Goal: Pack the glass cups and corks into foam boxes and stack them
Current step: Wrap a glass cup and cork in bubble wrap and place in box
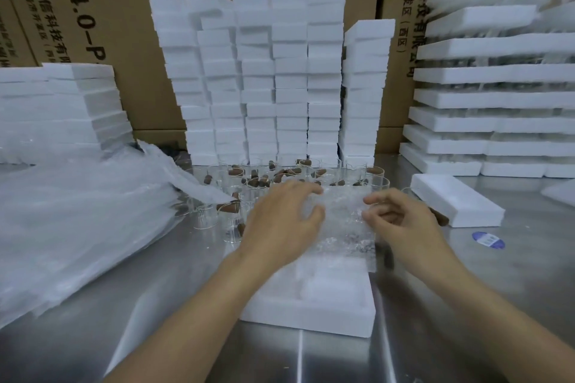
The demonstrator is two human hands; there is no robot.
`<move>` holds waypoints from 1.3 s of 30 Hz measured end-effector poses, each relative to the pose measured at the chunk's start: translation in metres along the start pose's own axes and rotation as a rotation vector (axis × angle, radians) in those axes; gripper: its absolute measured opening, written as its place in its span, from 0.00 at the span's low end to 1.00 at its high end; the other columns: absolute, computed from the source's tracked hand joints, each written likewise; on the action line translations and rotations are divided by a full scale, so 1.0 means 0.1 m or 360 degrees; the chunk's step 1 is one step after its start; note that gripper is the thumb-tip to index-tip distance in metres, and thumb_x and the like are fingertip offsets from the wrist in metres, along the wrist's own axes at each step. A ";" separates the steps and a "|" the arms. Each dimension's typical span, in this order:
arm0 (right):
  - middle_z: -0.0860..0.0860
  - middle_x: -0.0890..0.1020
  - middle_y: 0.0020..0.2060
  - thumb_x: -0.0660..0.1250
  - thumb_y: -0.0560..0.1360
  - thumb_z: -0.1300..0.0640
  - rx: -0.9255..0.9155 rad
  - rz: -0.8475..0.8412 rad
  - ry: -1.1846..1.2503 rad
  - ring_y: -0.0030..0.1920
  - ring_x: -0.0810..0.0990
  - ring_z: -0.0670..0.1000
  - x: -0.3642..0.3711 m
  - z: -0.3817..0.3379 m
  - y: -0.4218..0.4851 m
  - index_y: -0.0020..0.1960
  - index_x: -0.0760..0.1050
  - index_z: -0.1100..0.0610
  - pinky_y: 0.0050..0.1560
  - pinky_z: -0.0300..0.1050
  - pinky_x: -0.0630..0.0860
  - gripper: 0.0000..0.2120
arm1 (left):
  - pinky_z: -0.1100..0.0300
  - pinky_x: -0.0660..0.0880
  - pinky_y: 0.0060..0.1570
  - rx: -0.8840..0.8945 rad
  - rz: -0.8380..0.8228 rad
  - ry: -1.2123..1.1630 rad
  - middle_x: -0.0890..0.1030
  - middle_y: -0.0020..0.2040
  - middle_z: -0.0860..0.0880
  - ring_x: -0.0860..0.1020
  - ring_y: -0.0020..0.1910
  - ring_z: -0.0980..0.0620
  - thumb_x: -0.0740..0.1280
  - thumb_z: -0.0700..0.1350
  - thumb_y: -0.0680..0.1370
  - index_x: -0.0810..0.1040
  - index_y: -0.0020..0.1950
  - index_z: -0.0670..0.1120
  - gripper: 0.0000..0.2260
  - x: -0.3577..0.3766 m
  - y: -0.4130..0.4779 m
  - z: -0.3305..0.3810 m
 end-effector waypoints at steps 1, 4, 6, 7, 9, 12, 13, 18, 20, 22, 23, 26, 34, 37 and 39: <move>0.51 0.83 0.39 0.73 0.79 0.68 -0.0020 0.0019 0.0018 0.38 0.79 0.43 -0.01 -0.01 0.00 0.53 0.82 0.54 0.42 0.32 0.77 0.10 | 0.50 0.69 0.69 -0.0080 0.0005 0.0033 0.77 0.73 0.57 0.72 0.74 0.52 0.64 0.58 0.84 0.75 0.74 0.61 0.18 -0.02 0.02 -0.07; 0.52 0.83 0.44 0.71 0.79 0.70 -0.0097 0.0070 0.0042 0.39 0.77 0.44 -0.04 -0.06 0.01 0.54 0.81 0.53 0.42 0.33 0.76 0.13 | 0.47 0.71 0.66 -0.0270 0.0002 0.0006 0.79 0.72 0.53 0.74 0.72 0.47 0.64 0.60 0.84 0.70 0.78 0.60 0.22 -0.06 0.06 -0.25; 0.51 0.83 0.45 0.70 0.80 0.70 -0.0154 0.0095 0.0026 0.40 0.78 0.44 -0.06 -0.08 0.01 0.54 0.81 0.51 0.43 0.34 0.76 0.14 | 0.49 0.74 0.58 -0.0322 0.0033 -0.0088 0.82 0.64 0.51 0.79 0.67 0.46 0.64 0.62 0.84 0.70 0.77 0.60 0.22 -0.06 0.07 -0.32; 0.50 0.83 0.45 0.69 0.80 0.70 -0.0179 0.0114 0.0016 0.41 0.78 0.44 -0.06 -0.09 0.01 0.54 0.81 0.50 0.44 0.35 0.77 0.15 | 0.50 0.74 0.55 -0.0338 0.0046 -0.0141 0.83 0.58 0.51 0.81 0.64 0.46 0.64 0.63 0.84 0.69 0.77 0.61 0.22 -0.06 0.06 -0.33; 0.46 0.83 0.45 0.69 0.80 0.71 -0.0228 0.0156 0.0016 0.42 0.79 0.45 -0.07 -0.11 0.01 0.53 0.81 0.49 0.45 0.39 0.78 0.16 | 0.50 0.76 0.55 -0.0382 0.0061 -0.0220 0.82 0.56 0.51 0.82 0.63 0.45 0.64 0.64 0.84 0.67 0.77 0.63 0.22 -0.06 0.06 -0.34; 0.42 0.83 0.44 0.69 0.79 0.72 -0.0313 0.0196 0.0064 0.44 0.80 0.43 -0.09 -0.15 0.00 0.53 0.81 0.48 0.45 0.36 0.78 0.18 | 0.47 0.79 0.62 -0.0494 0.0132 -0.0521 0.80 0.66 0.51 0.80 0.63 0.47 0.70 0.57 0.83 0.68 0.77 0.64 0.23 -0.10 0.11 -0.34; 0.41 0.83 0.44 0.69 0.79 0.72 -0.0340 0.0214 0.0089 0.45 0.81 0.43 -0.10 -0.17 -0.01 0.54 0.81 0.47 0.45 0.33 0.78 0.19 | 0.51 0.81 0.59 -0.0505 0.0203 -0.0732 0.80 0.64 0.51 0.81 0.60 0.49 0.72 0.53 0.82 0.71 0.75 0.63 0.23 -0.12 0.12 -0.33; 0.44 0.83 0.46 0.70 0.79 0.71 -0.0367 0.0324 0.0152 0.48 0.82 0.45 -0.17 -0.20 0.02 0.56 0.81 0.45 0.51 0.35 0.79 0.20 | 0.58 0.78 0.56 -0.0504 0.0408 -0.1709 0.88 0.50 0.53 0.85 0.59 0.52 0.79 0.41 0.78 0.76 0.68 0.63 0.26 -0.27 0.15 -0.36; 0.47 0.82 0.46 0.70 0.79 0.71 -0.0337 0.0342 0.0184 0.47 0.81 0.45 -0.17 -0.20 0.02 0.58 0.80 0.46 0.52 0.38 0.80 0.20 | 0.52 0.79 0.63 -0.0597 0.0216 -0.2031 0.87 0.60 0.48 0.84 0.63 0.49 0.82 0.43 0.73 0.76 0.71 0.62 0.31 -0.25 0.18 -0.36; 0.50 0.83 0.48 0.72 0.79 0.69 -0.0284 0.0361 0.0215 0.46 0.82 0.47 -0.18 -0.21 0.02 0.61 0.78 0.46 0.52 0.40 0.81 0.21 | 0.52 0.76 0.66 -0.0642 -0.0023 -0.2112 0.87 0.62 0.53 0.83 0.66 0.52 0.82 0.51 0.67 0.77 0.73 0.56 0.35 -0.21 0.17 -0.33; 0.50 0.83 0.49 0.74 0.79 0.65 -0.0236 0.0369 0.0251 0.47 0.83 0.46 -0.18 -0.20 0.01 0.64 0.77 0.44 0.50 0.40 0.81 0.21 | 0.53 0.76 0.66 -0.0642 -0.0068 -0.2076 0.88 0.60 0.55 0.84 0.65 0.53 0.82 0.54 0.65 0.79 0.72 0.54 0.35 -0.19 0.17 -0.32; 0.44 0.86 0.54 0.79 0.75 0.46 0.0218 0.0171 0.0454 0.54 0.86 0.45 -0.11 -0.12 0.01 0.70 0.73 0.37 0.53 0.48 0.83 0.27 | 0.53 0.77 0.62 -0.0638 -0.0005 -0.2080 0.89 0.57 0.51 0.86 0.60 0.51 0.82 0.53 0.65 0.87 0.62 0.51 0.25 -0.17 0.19 -0.36; 0.47 0.84 0.38 0.73 0.80 0.47 0.0263 0.0138 0.0416 0.38 0.79 0.44 -0.18 -0.08 0.11 0.47 0.88 0.52 0.41 0.38 0.78 0.09 | 0.51 0.86 0.48 -0.0759 0.0472 -0.1912 0.89 0.52 0.44 0.88 0.50 0.44 0.77 0.51 0.80 0.88 0.52 0.47 0.08 -0.36 0.21 -0.62; 0.46 0.84 0.36 0.74 0.79 0.49 -0.0061 0.0109 -0.0340 0.36 0.79 0.44 -0.18 -0.04 0.08 0.42 0.85 0.48 0.39 0.42 0.77 0.08 | 0.58 0.78 0.30 -0.0729 0.0792 -0.1339 0.85 0.53 0.46 0.84 0.40 0.47 0.72 0.51 0.83 0.80 0.63 0.53 0.09 -0.51 0.22 -0.72; 0.46 0.83 0.32 0.73 0.76 0.37 -0.0017 -0.0050 -0.0747 0.35 0.79 0.44 -0.10 0.03 0.04 0.40 0.83 0.48 0.40 0.47 0.75 0.15 | 0.50 0.82 0.37 -0.0625 0.0927 -0.0945 0.80 0.57 0.48 0.84 0.44 0.45 0.71 0.49 0.84 0.76 0.66 0.59 0.12 -0.58 0.21 -0.77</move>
Point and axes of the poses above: each hand's wrist, its own y-axis towards the middle knuckle, its own x-axis out of the palm, z = x × y, the point moved 4 cm from there along y, towards the middle knuckle
